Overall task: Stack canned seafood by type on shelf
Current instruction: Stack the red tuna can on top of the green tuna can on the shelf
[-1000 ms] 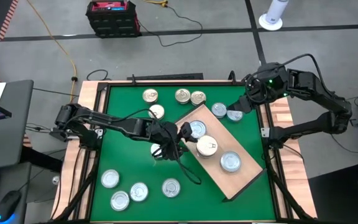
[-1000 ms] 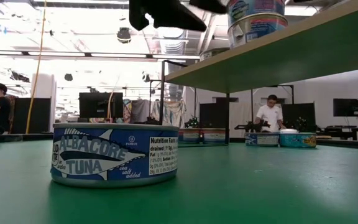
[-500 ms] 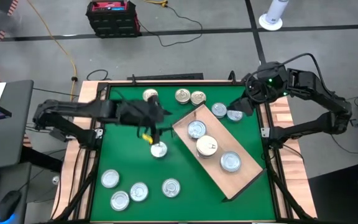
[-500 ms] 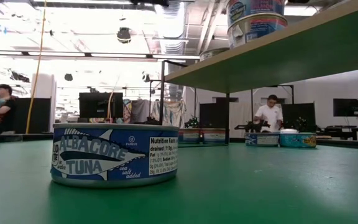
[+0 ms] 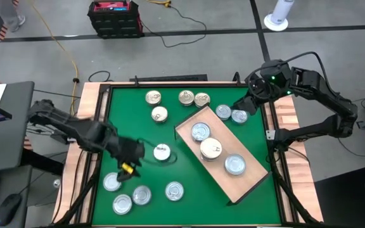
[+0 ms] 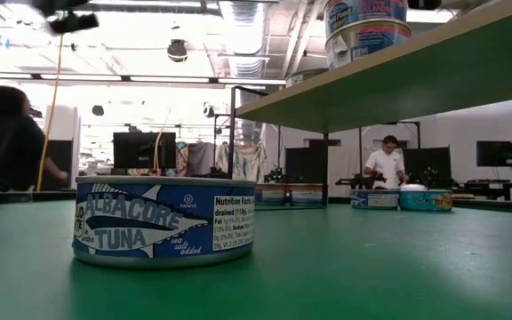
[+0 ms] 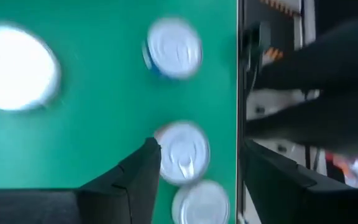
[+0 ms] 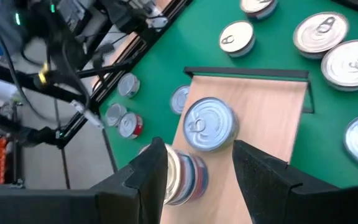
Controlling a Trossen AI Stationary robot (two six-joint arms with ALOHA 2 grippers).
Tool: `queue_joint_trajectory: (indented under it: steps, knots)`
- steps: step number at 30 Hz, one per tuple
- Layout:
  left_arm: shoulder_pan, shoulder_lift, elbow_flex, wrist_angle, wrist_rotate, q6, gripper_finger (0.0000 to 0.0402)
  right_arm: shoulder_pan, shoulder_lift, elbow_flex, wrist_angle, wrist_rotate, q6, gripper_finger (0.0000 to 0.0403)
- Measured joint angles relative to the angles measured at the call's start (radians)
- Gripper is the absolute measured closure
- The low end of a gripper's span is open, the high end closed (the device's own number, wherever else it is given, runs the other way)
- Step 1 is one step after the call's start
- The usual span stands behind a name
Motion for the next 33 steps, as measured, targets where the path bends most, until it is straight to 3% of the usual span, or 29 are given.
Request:
queue_joint_trajectory:
  steps: [7,11,18,26,33]
  knots:
    - [-0.043,0.002,-0.309,0.262,0.054,-0.229,0.0221,-0.006,0.001,0.000,0.002,0.003,0.000,0.0198]
    - [-0.042,0.002,-0.425,0.455,0.095,-0.349,0.0232,-0.006,0.001,0.000,0.014,0.008,0.003,0.0198]
    - [-0.052,0.059,-0.445,0.481,0.038,-0.367,0.0247,-0.006,0.001,0.000,0.019,0.061,0.011,0.0198]
    - [-0.092,0.201,-0.439,0.586,0.065,-0.333,0.0269,-0.006,0.001,0.000,0.027,0.074,0.012,0.0198]
    - [-0.139,0.286,-0.388,0.534,-0.033,-0.317,0.0293,-0.006,0.001,0.000,0.029,0.073,0.011,0.0198]
